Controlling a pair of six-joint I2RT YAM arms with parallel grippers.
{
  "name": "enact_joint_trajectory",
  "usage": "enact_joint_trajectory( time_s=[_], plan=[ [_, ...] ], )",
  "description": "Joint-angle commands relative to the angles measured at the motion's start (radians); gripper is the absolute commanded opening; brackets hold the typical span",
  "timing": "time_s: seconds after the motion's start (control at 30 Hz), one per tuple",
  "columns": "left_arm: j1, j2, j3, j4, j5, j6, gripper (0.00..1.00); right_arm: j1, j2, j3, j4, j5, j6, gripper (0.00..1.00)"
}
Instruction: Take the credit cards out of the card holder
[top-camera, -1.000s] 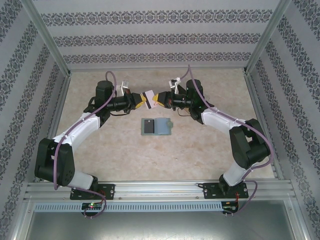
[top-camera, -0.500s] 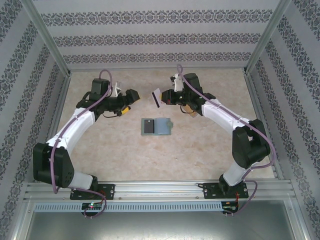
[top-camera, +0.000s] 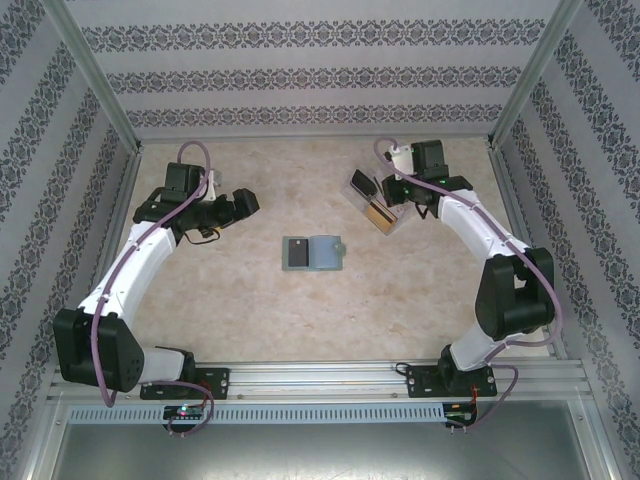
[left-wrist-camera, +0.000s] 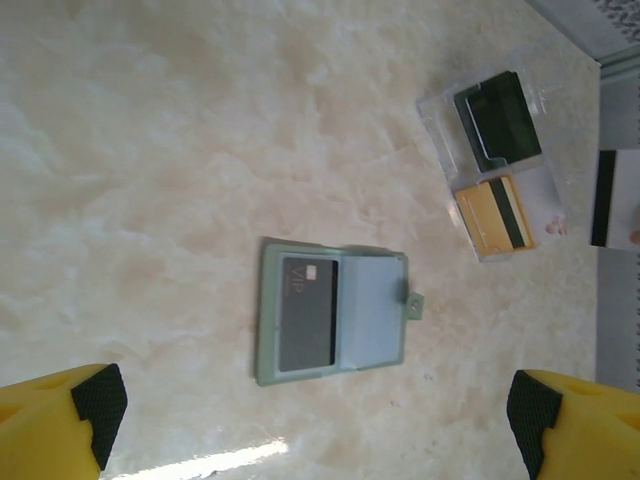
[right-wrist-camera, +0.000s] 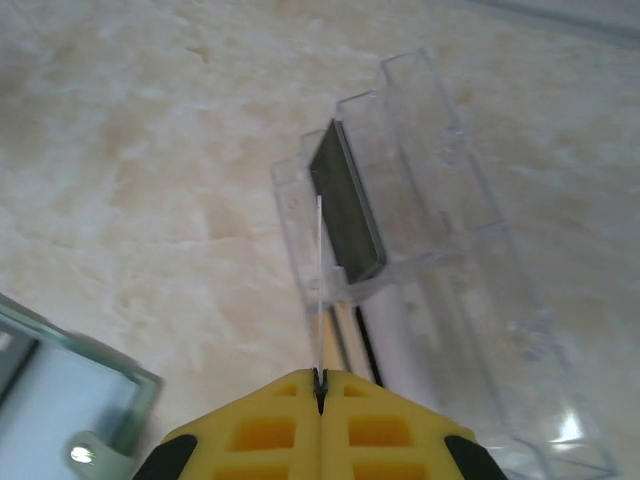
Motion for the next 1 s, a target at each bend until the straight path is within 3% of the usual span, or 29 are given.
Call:
enact_joint_trajectory(
  time_s=[0.0,0.17,0.47,0.97],
  plan=[
    [0.019,-0.018,0.02,-0.034,-0.057,0.044,1.0,-0.004,-0.022,-0.035,-0.015,-0.023,-0.175,0.0],
    [0.036,0.008,0.044,-0.041,-0.058,0.049,1.0,-0.014,0.03,-0.008,-0.02,-0.06,-0.224,0.0],
    [0.053,0.023,0.039,-0.045,-0.067,0.067,1.0,-0.021,0.124,0.021,-0.045,0.016,-0.326,0.0],
    [0.07,0.064,0.04,-0.03,-0.017,0.056,1.0,-0.038,0.144,0.054,-0.033,0.034,-0.312,0.0]
  ],
)
